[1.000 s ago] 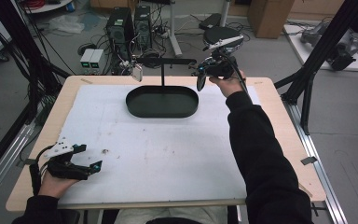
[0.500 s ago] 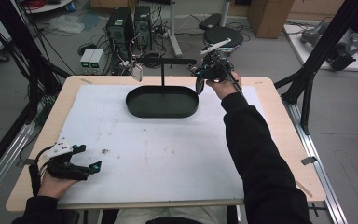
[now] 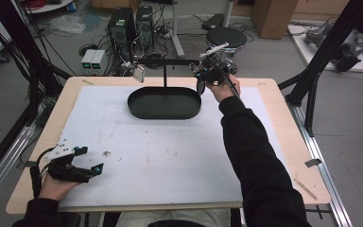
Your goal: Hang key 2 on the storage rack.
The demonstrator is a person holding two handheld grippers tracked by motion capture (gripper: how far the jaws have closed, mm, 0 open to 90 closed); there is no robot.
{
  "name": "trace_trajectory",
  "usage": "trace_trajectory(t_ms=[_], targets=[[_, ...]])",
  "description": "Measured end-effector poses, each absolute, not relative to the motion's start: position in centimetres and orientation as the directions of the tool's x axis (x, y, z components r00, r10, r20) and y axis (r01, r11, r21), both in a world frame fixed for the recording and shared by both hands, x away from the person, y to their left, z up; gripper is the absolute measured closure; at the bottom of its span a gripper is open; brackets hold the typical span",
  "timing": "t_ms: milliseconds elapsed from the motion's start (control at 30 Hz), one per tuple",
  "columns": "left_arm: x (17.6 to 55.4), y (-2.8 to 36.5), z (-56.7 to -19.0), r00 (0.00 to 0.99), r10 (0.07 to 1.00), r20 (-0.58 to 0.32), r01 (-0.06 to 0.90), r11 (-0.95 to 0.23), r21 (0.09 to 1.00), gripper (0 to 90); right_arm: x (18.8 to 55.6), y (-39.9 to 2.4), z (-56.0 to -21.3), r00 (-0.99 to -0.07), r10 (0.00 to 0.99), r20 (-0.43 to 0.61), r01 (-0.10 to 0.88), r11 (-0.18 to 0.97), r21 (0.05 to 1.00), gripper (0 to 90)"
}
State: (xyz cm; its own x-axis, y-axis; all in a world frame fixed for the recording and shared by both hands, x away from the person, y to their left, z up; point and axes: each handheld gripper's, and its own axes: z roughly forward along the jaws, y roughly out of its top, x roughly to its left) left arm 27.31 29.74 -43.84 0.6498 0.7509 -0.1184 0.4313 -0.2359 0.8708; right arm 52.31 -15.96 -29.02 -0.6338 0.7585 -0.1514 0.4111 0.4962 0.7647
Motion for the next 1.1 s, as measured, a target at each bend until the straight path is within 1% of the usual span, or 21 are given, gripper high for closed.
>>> trace_trajectory(t_ms=[133,333,467,533,600,633,667,700,733,767,800,833,867,933,967,1000,1033,1067,1100], targets=[[27.3,29.8,-43.8,0.65,0.751,-0.118,0.43,-0.235,0.871,2.4,52.7,-16.0,-29.3,-0.617,0.774,-0.143,0.419,0.477,0.772,85.4],[27.2,29.7,-43.8,0.653,0.748,-0.114,0.422,-0.236,0.875,2.4,53.1,-15.9,-29.7,-0.601,0.779,-0.181,0.397,0.487,0.778,85.4],[27.2,29.8,-43.7,0.655,0.747,-0.113,0.421,-0.237,0.875,2.4,53.5,-16.0,-30.0,-0.594,0.784,-0.18,0.401,0.482,0.779,85.2],[27.2,29.7,-43.8,0.653,0.749,-0.114,0.423,-0.236,0.875,2.4,53.7,-16.1,-30.2,-0.59,0.792,-0.158,0.412,0.464,0.784,84.3],[27.2,29.8,-43.8,0.655,0.748,-0.109,0.422,-0.242,0.874,2.4,53.8,-16.1,-30.2,-0.578,0.803,-0.145,0.428,0.449,0.784,80.5],[27.2,29.8,-43.8,0.655,0.748,-0.109,0.422,-0.242,0.874,2.4,53.8,-16.1,-30.2,-0.578,0.803,-0.145,0.428,0.449,0.784,80.5],[27.2,29.8,-43.7,0.654,0.749,-0.11,0.421,-0.239,0.875,2.4,53.6,-16.4,-30.0,-0.549,0.825,-0.138,0.437,0.424,0.793,70.3],[27.2,29.7,-43.8,0.65,0.751,-0.113,0.422,-0.233,0.876,2.4,53.6,-16.4,-30.0,-0.549,0.825,-0.138,0.437,0.424,0.793,70.3],[27.1,29.7,-43.8,0.649,0.752,-0.116,0.423,-0.23,0.876,2.4,53.5,-16.8,-29.6,-0.531,0.84,-0.113,0.444,0.39,0.807,60.2],[27.2,29.7,-43.8,0.65,0.751,-0.115,0.423,-0.232,0.876,2.4,53.5,-16.8,-29.6,-0.531,0.84,-0.113,0.444,0.39,0.807,60.2],[27.2,29.7,-43.8,0.652,0.75,-0.11,0.421,-0.238,0.876,2.4,53.6,-17.5,-29.4,-0.515,0.853,-0.081,0.466,0.358,0.809,48.6],[27.2,29.7,-43.8,0.652,0.751,-0.108,0.421,-0.24,0.875,2.4,53.5,-17.7,-29.4,-0.509,0.857,-0.082,0.47,0.356,0.808,44.8],[27.2,29.7,-43.8,0.65,0.752,-0.109,0.424,-0.239,0.874,2.4,53.5,-17.7,-29.4,-0.509,0.857,-0.082,0.47,0.356,0.808,44.8],[27.2,29.6,-43.8,0.651,0.751,-0.11,0.425,-0.24,0.873,2.3,53.5,-18.5,-29.3,-0.494,0.867,-0.066,0.473,0.332,0.816,39.8],[27.2,29.6,-43.8,0.651,0.751,-0.109,0.424,-0.24,0.873,2.4,53.3,-19.0,-29.4,-0.486,0.873,-0.037,0.479,0.302,0.824,31.8],[27.2,29.6,-43.8,0.651,0.751,-0.113,0.426,-0.238,0.873,2.4,53.2,-19.2,-29.4,-0.477,0.878,-0.033,0.482,0.293,0.826,27.9],[27.3,29.6,-43.8,0.652,0.75,-0.113,0.427,-0.239,0.872,2.4,53.2,-19.2,-29.4,-0.477,0.878,-0.033,0.482,0.293,0.826,27.9],[27.3,29.6,-43.9,0.652,0.75,-0.114,0.426,-0.238,0.873,2.4,53.0,-19.5,-29.4,-0.463,0.885,-0.051,0.477,0.297,0.827,22.0],[27.3,29.6,-43.9,0.652,0.75,-0.111,0.426,-0.241,0.872,2.4,52.9,-19.5,-29.4,-0.464,0.884,-0.056,0.472,0.3,0.829,19.1]])
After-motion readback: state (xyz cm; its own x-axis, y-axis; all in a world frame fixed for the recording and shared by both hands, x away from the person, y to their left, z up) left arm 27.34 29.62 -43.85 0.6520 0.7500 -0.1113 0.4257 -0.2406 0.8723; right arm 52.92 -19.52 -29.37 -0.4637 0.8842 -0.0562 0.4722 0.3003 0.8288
